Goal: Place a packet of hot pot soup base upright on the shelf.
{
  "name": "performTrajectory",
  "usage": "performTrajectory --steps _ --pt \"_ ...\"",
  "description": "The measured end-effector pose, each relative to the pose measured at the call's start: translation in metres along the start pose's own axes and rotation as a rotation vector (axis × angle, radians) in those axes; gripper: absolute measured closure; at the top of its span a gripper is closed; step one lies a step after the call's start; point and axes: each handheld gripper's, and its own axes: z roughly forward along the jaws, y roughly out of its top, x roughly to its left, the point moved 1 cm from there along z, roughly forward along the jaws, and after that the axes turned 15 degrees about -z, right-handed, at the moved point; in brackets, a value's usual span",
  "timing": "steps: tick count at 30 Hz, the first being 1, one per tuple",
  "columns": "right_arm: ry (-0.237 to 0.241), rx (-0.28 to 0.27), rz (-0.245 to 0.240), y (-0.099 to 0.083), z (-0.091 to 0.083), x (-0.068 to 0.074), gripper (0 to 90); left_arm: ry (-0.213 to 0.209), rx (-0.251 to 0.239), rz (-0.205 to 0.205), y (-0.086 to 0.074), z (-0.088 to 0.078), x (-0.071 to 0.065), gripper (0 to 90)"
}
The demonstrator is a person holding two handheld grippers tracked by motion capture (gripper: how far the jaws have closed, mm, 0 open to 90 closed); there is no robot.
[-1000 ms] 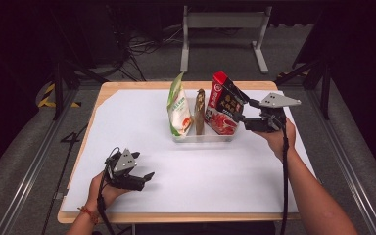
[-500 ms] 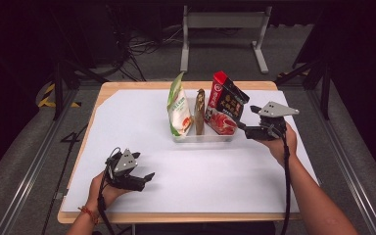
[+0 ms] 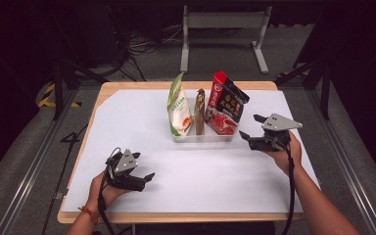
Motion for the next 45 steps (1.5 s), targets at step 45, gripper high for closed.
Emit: performTrajectory --steps 45 --pt "0.067 0.01 -0.064 -0.06 -0.048 0.035 23.8 -0.005 0.014 0.001 0.0 0.003 -0.001 13.5"
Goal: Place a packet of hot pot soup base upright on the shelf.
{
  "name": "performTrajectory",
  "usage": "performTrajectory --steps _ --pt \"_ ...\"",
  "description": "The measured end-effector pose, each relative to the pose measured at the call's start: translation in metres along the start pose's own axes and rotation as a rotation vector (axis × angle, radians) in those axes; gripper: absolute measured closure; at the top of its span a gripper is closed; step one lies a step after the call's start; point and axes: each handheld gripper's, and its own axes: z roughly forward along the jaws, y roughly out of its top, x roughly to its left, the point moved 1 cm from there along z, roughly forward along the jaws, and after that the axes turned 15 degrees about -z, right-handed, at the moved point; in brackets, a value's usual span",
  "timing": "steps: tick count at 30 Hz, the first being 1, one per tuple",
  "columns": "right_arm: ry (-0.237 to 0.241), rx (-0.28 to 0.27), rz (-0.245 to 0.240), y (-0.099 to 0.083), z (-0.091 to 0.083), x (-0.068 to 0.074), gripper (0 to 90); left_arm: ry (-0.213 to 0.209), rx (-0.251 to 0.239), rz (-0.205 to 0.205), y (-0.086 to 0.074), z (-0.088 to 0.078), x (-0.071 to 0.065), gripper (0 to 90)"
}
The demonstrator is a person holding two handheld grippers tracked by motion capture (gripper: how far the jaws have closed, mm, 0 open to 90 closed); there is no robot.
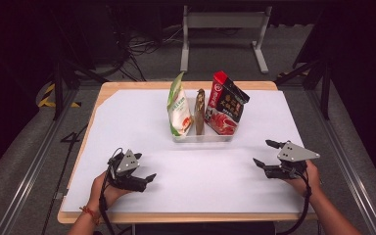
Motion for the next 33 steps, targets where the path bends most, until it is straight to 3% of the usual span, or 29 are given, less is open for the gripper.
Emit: performTrajectory --steps 9,17,33 --pt "0.005 0.029 0.009 -0.013 -0.008 0.006 23.3 -0.001 0.002 -0.002 0.0 0.001 -0.001 13.4" --pt "-0.024 0.01 0.022 -0.023 -0.022 0.007 24.0 0.0 0.006 0.007 0.001 0.002 -0.002 13.4" --pt "-0.053 0.015 0.118 -0.047 -0.043 0.005 22.7 -0.002 0.002 0.009 0.0 0.001 -0.001 13.3"
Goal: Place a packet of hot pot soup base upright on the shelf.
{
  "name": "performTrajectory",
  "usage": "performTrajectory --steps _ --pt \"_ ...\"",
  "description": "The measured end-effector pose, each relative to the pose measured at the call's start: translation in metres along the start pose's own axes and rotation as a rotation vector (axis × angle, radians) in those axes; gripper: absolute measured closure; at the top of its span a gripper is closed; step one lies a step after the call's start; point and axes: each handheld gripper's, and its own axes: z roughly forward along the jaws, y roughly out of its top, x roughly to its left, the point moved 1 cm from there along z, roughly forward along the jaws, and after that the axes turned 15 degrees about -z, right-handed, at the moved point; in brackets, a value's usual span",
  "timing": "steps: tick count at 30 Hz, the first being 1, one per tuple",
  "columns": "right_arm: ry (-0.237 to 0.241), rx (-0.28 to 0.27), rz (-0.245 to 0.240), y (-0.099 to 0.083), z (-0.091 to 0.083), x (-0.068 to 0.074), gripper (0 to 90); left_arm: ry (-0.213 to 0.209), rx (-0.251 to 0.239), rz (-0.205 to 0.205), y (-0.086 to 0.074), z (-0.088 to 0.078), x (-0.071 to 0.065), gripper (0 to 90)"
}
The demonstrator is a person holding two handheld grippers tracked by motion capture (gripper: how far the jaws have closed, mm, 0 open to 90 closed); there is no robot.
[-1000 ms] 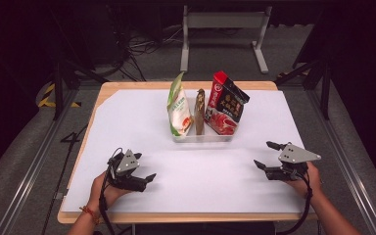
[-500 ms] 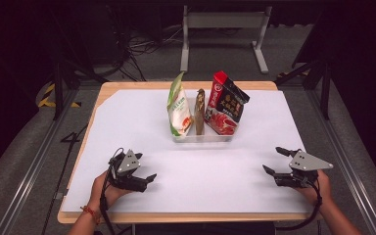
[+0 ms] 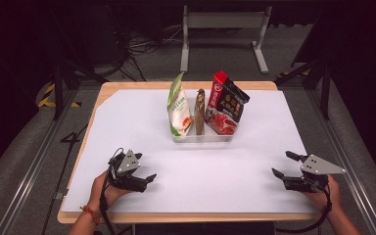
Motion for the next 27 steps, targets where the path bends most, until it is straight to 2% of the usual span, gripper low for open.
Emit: performTrajectory --steps 5,7,10,13,19,23,27 --pt "-0.011 -0.009 0.021 -0.003 -0.001 -0.001 22.5 0.004 -0.003 -0.004 0.0 -0.001 0.002 13.3" --pt "-0.014 -0.009 0.018 -0.003 0.0 -0.001 22.5 0.01 -0.003 -0.003 0.0 -0.001 0.003 13.3" --pt "-0.019 -0.01 -0.01 0.0 0.0 0.001 22.4 0.012 -0.005 -0.002 0.0 -0.001 0.002 13.3" --pt "-0.015 -0.012 -0.006 0.0 -0.001 0.002 22.2 0.015 -0.001 0.007 0.001 -0.001 0.001 13.3" --pt "-0.035 0.011 -0.013 -0.002 0.0 0.006 22.2 0.021 -0.007 0.033 0.001 -0.003 -0.003 13.3" --pt "-0.044 0.008 -0.007 0.0 -0.001 0.007 22.2 0.021 -0.012 0.029 0.0 -0.005 -0.001 13.3" --pt "-0.036 0.024 -0.021 0.0 0.003 0.01 22.2 0.023 -0.012 0.025 0.0 -0.006 0.002 13.3"
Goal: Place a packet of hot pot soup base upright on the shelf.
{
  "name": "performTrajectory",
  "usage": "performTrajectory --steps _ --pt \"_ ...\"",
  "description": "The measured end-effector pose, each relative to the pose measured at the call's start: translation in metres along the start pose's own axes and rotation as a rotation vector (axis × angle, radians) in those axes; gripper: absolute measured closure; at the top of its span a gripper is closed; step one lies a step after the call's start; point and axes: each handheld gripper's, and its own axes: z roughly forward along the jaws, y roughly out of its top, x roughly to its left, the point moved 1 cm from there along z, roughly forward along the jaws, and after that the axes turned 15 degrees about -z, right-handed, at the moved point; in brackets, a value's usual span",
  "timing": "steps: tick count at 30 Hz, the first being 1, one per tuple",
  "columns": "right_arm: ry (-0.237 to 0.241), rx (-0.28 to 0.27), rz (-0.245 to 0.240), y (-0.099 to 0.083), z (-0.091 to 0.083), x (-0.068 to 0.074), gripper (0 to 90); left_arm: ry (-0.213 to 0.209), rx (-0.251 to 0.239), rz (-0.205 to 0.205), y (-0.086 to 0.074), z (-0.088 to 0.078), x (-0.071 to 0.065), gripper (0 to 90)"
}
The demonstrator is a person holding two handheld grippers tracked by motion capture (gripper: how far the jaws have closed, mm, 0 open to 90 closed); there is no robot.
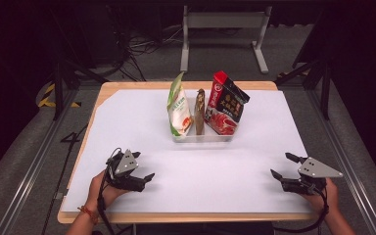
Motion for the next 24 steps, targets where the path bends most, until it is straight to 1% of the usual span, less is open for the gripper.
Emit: performTrajectory --steps 4,10,11,13,17,21,24 --pt "0.006 0.01 -0.015 0.0002 0.0015 0.0028 22.2 0.002 0.001 0.007 0.0006 0.0009 -0.0006 13.3" --pt "0.007 -0.007 -0.004 0.0009 -0.0007 0.0013 22.2 0.002 0.0 0.006 0.0007 0.0013 -0.0015 13.3" --pt "0.009 -0.009 0.007 0.0008 -0.0011 0.0009 22.1 0.003 0.002 0.005 0.0007 0.0017 -0.0014 13.3" --pt "0.012 -0.01 0.014 0.0003 -0.001 0.0001 22.0 0.002 0.006 0.004 0.0009 0.0028 -0.0011 13.3" --pt "0.014 -0.003 0.012 -0.0011 0.0002 -0.0002 21.8 0.001 0.011 0.0 0.0012 0.0044 -0.0013 13.3" --pt "0.016 0.001 0.003 -0.0014 0.001 0.0004 21.5 0.003 0.015 0.008 0.0016 0.0055 -0.0013 13.2" --pt "0.011 0.001 0.007 -0.0017 0.0005 -0.0001 21.1 0.0 0.015 0.007 0.0017 0.0059 -0.0019 13.2"
